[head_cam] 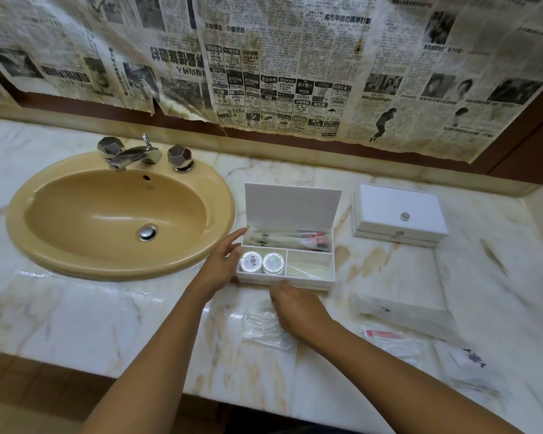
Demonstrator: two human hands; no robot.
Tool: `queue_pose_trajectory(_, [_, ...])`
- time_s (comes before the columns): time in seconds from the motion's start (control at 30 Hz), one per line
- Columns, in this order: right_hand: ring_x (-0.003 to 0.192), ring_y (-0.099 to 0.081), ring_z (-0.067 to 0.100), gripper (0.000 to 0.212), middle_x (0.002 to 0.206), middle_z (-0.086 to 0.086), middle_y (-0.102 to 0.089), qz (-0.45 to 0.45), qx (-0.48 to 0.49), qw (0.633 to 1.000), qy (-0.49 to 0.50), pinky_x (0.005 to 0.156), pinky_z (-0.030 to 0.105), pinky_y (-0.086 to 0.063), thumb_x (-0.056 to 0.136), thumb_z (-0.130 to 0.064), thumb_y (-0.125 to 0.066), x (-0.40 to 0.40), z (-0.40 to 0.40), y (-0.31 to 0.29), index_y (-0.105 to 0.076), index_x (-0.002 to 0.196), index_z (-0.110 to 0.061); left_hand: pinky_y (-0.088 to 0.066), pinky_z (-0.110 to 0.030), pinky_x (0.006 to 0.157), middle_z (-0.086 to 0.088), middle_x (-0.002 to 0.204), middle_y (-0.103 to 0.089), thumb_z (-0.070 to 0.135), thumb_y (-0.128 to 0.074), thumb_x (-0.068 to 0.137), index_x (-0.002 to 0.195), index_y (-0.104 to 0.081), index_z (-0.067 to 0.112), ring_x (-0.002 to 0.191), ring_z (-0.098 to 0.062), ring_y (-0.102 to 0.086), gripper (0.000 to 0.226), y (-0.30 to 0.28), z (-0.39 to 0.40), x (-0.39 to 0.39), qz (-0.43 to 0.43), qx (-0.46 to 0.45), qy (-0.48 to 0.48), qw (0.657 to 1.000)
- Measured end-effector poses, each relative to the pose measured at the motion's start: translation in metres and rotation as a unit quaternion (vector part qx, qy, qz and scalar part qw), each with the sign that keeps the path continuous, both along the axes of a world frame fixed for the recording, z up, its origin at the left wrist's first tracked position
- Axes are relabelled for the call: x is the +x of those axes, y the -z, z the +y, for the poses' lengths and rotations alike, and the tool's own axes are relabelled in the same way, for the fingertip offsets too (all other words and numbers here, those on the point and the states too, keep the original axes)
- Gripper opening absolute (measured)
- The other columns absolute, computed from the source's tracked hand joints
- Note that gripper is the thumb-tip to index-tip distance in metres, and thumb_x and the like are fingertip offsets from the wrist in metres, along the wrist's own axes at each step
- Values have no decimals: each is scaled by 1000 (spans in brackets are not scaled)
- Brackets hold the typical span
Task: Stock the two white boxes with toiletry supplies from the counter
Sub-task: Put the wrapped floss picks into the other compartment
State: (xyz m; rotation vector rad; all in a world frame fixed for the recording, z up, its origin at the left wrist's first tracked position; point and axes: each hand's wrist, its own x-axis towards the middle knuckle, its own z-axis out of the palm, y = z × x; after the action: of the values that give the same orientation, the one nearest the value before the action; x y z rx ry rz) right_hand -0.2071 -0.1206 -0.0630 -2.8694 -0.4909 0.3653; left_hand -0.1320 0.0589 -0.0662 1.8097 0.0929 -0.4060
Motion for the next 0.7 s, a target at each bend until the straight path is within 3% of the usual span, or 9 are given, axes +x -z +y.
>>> queue_pose_trajectory(0.13, [91,-59,33,20,104,9,-62,-25,66,997,32,63,33,-35,91,-4,-44,8,-1,-7,-53,106,-14,-40,-15,78,5,127,-57,26,-40,104,139,-45,44,114,1,-51,40,-1,0,-1,-3,2,-2,1000])
queue_pose_trajectory(0.27, [91,-61,34,22,105,8,-64,-80,172,981,48,72,40,-49,93,-8,-48,15,-8,-12,-59,111,-14,-38,-11,76,9,130,-52,23,-40,105,140,-45,41,108,15,-47,40,-3,-2,-1,-8,5,-3,1000])
queue_pose_trajectory(0.37, [85,-64,31,20,100,7,-67,-133,218,963,88,71,40,-52,91,-7,-55,23,-16,-16,-65,107,-11,-37,-8,76,8,134,-50,21,-40,105,140,-46,40,113,10,-48,40,-3,-2,-2,-11,3,-5,1000])
queue_pose_trajectory(0.43, [82,-65,29,16,95,6,-68,-157,207,959,116,69,37,-52,89,-6,-57,30,-23,-19,-67,101,-9,-37,-9,77,6,133,-51,22,-40,105,139,-45,41,119,-2,-49,39,-3,-2,-2,-10,1,-5,1000])
queue_pose_trajectory(0.5, [81,-64,28,13,91,6,-68,-159,172,960,152,68,34,-50,89,-8,-57,37,-31,-23,-69,94,-9,-37,-11,77,5,131,-51,23,-39,105,140,-44,42,119,-3,-47,40,-4,-3,-1,-6,2,-4,1000])
queue_pose_trajectory(0.7, [85,-60,27,22,102,7,-58,-62,85,975,194,73,35,-52,88,-2,-49,46,-43,-25,-71,90,-4,-38,-13,75,4,130,-52,24,-39,105,139,-44,44,119,-4,-47,40,-3,-3,-1,0,5,-5,1000])
